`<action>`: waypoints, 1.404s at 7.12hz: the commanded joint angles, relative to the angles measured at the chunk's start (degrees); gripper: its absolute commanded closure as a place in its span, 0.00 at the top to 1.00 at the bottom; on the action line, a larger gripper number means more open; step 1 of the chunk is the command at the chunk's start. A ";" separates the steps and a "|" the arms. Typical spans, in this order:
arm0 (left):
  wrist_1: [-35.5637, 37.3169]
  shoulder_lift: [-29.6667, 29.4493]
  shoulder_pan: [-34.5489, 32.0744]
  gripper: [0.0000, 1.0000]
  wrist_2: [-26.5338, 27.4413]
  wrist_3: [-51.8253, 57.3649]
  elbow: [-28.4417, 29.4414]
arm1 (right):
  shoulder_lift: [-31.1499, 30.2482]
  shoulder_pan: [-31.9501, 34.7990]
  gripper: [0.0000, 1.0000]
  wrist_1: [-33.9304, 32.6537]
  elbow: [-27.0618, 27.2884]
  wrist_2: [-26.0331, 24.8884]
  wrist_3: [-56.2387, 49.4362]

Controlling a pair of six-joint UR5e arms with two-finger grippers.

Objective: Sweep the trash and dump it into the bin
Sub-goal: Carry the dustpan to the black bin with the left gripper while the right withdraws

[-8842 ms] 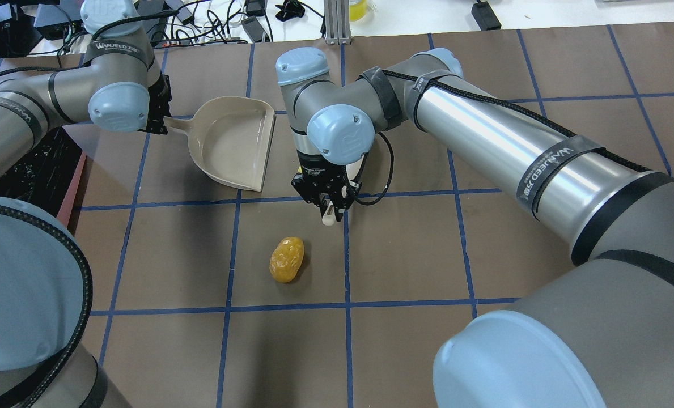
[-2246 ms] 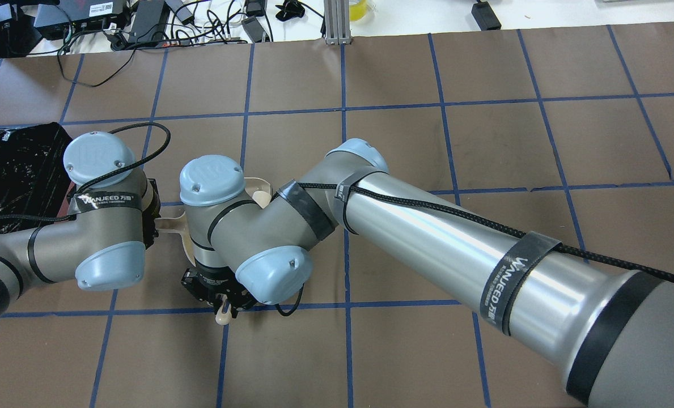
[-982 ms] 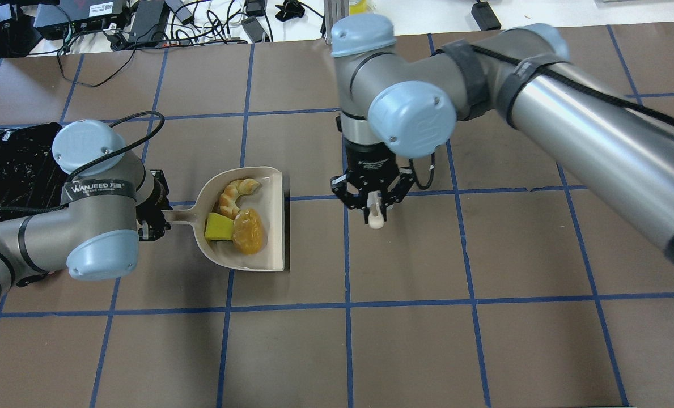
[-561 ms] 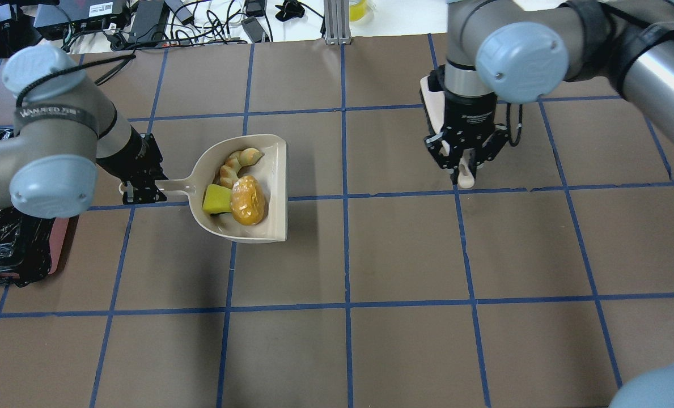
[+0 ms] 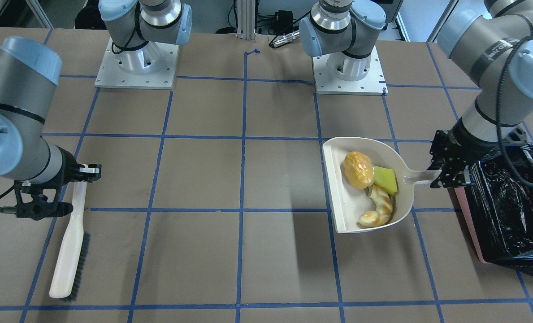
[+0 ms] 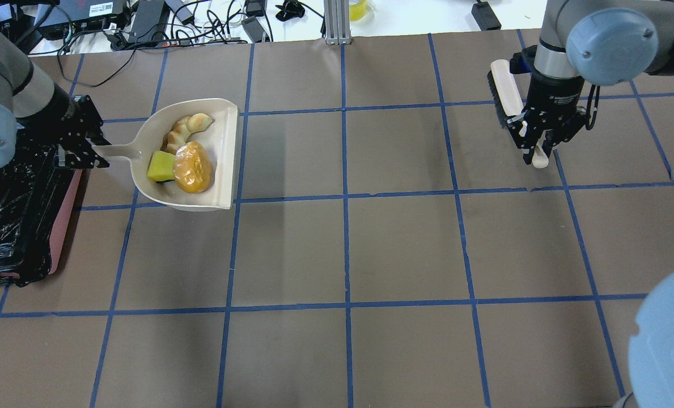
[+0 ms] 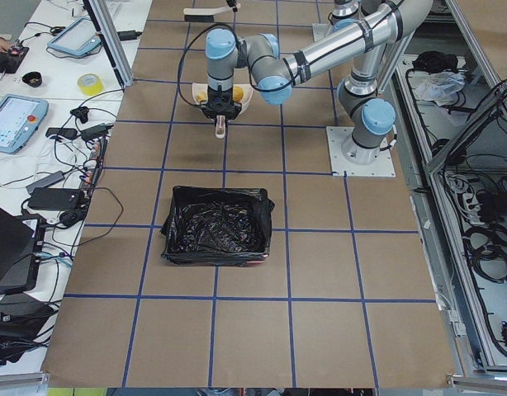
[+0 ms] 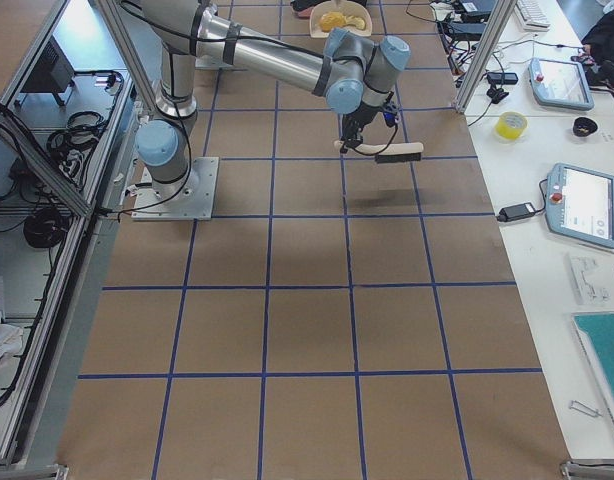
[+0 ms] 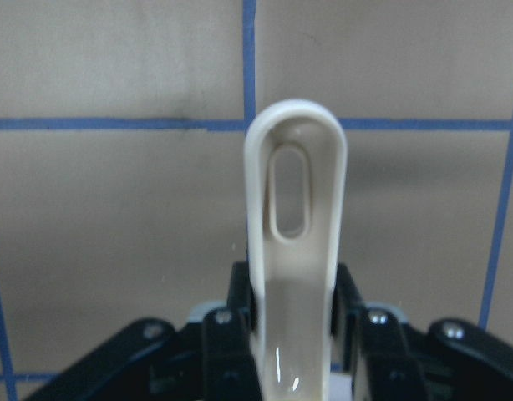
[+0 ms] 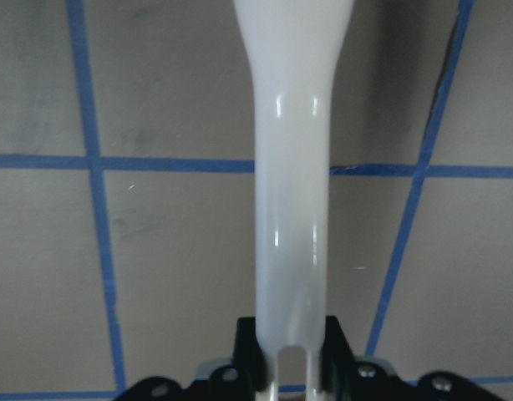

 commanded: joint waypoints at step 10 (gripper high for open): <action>1.34 -11.49 27.11 0.00 -0.21 42.62 19.88 | 2.21 -8.07 0.00 -5.33 6.05 -1.56 -4.53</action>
